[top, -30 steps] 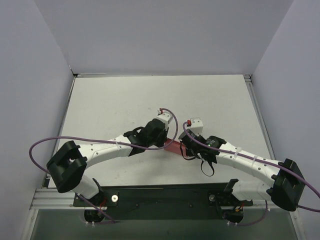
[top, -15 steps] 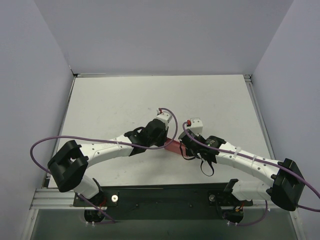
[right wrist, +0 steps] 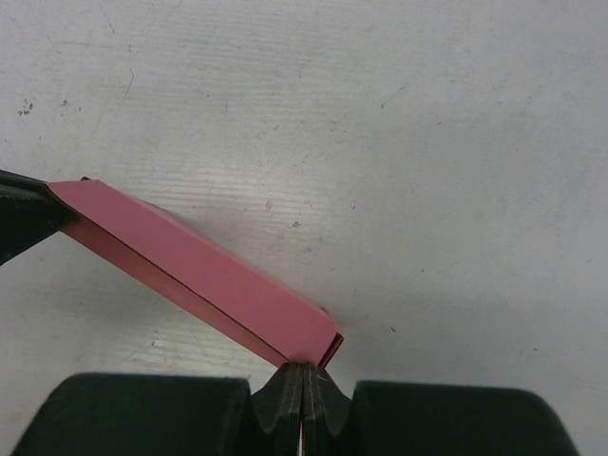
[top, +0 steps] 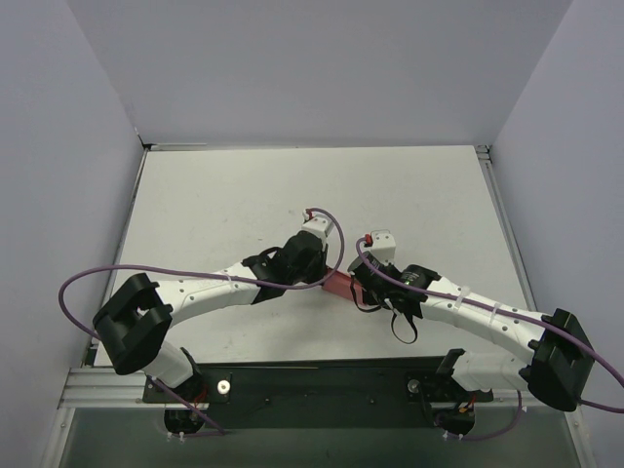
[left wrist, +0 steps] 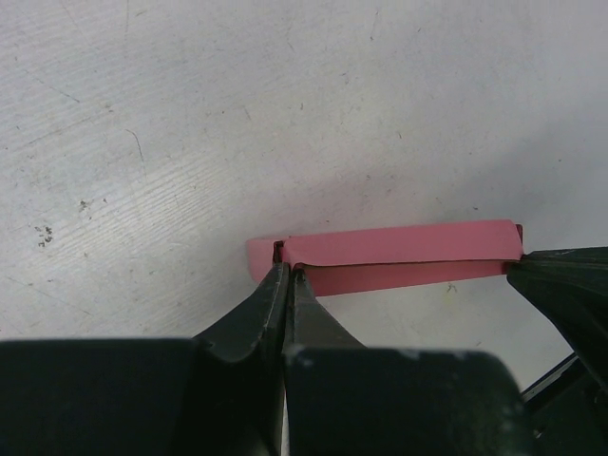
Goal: Fold the paper box
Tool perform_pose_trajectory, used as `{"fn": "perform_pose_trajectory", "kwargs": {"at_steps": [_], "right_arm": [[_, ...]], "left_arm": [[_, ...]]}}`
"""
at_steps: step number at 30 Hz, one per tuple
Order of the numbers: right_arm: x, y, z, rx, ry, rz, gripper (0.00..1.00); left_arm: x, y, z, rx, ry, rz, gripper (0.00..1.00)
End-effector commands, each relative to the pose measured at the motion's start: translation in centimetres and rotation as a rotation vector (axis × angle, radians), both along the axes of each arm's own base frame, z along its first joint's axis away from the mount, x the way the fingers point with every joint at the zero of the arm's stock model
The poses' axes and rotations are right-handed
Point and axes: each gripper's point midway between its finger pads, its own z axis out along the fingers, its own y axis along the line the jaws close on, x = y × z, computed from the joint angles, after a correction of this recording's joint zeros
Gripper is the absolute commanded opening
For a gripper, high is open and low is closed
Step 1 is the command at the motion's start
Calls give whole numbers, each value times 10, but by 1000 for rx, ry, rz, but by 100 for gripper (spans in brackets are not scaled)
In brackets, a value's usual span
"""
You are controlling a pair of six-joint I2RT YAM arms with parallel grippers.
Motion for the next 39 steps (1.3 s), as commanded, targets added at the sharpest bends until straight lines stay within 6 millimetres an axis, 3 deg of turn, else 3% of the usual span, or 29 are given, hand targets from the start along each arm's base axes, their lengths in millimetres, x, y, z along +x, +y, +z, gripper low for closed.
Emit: {"fn": "perform_pose_trajectory", "kwargs": {"at_steps": [1, 10, 22, 39], "right_arm": [[-13, -11, -16, -55, 60, 6, 0], [-13, -11, -18, -61, 63, 5, 0], [-13, -10, -18, -62, 68, 8, 0], [-13, -10, -18, -61, 67, 8, 0]], "left_arm": [[4, -21, 21, -116, -28, -23, 0], [6, -6, 0, -20, -47, -15, 0], [5, -22, 9, -126, -16, -38, 0], [16, 7, -4, 44, -144, -91, 0]]}}
